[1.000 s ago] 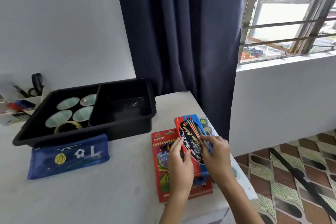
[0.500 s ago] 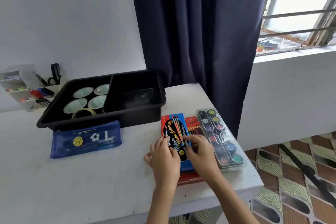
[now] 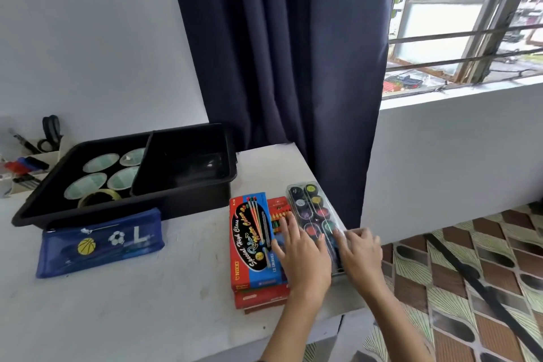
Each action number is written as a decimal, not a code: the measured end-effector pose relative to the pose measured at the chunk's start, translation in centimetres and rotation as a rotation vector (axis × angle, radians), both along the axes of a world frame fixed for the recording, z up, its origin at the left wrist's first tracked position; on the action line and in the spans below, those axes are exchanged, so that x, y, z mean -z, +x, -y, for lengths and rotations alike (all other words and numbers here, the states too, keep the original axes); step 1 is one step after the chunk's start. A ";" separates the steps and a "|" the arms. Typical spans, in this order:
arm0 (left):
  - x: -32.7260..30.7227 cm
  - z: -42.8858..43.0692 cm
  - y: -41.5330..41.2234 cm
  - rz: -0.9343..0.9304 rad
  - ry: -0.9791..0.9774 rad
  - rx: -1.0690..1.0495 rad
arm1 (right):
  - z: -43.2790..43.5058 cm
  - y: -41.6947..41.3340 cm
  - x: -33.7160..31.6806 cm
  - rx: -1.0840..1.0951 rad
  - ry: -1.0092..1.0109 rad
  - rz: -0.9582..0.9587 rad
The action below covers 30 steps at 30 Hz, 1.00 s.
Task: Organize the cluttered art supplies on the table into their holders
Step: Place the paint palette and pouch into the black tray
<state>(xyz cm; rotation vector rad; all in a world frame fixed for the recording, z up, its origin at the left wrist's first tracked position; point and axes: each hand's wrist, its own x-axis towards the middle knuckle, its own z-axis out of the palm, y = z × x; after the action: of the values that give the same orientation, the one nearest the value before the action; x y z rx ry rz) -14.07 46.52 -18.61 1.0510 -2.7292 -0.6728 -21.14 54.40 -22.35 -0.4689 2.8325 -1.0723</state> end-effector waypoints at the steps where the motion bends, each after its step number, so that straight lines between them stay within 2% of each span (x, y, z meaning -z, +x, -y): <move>1: 0.1 -0.1 -0.3 -0.034 0.007 -0.006 | -0.2 -0.2 0.1 0.000 -0.051 -0.005; 7: 1.0 -1.2 -1.5 -0.408 0.283 0.020 | -1.3 -1.0 0.5 -0.037 -0.474 0.133; 14: 1.0 -2.6 -1.8 -0.634 0.434 -0.017 | -2.0 -0.4 -0.5 -0.028 -0.838 0.319; 17: -0.4 -2.0 -2.1 -0.713 0.466 -0.032 | -1.1 -0.8 -2.0 -0.033 -0.895 0.360; 20: -2.4 -0.3 -2.1 -0.790 0.479 -0.050 | 0.6 -1.0 -4.3 -0.089 -0.916 0.312; 24: -5.2 3.5 -1.4 -0.875 0.427 -0.091 | 4.3 -0.6 -8.2 -0.220 -0.926 0.317; 30: -7.6 10.2 1.0 -0.961 0.380 -0.167 | 11.4 0.9 -11.5 -0.302 -0.913 0.378</move>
<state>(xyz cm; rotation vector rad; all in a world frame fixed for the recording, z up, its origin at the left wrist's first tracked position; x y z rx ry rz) -13.10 36.34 -11.04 0.7108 -1.7080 -1.2792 -20.21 42.99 -10.88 -0.6205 1.7520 -2.0562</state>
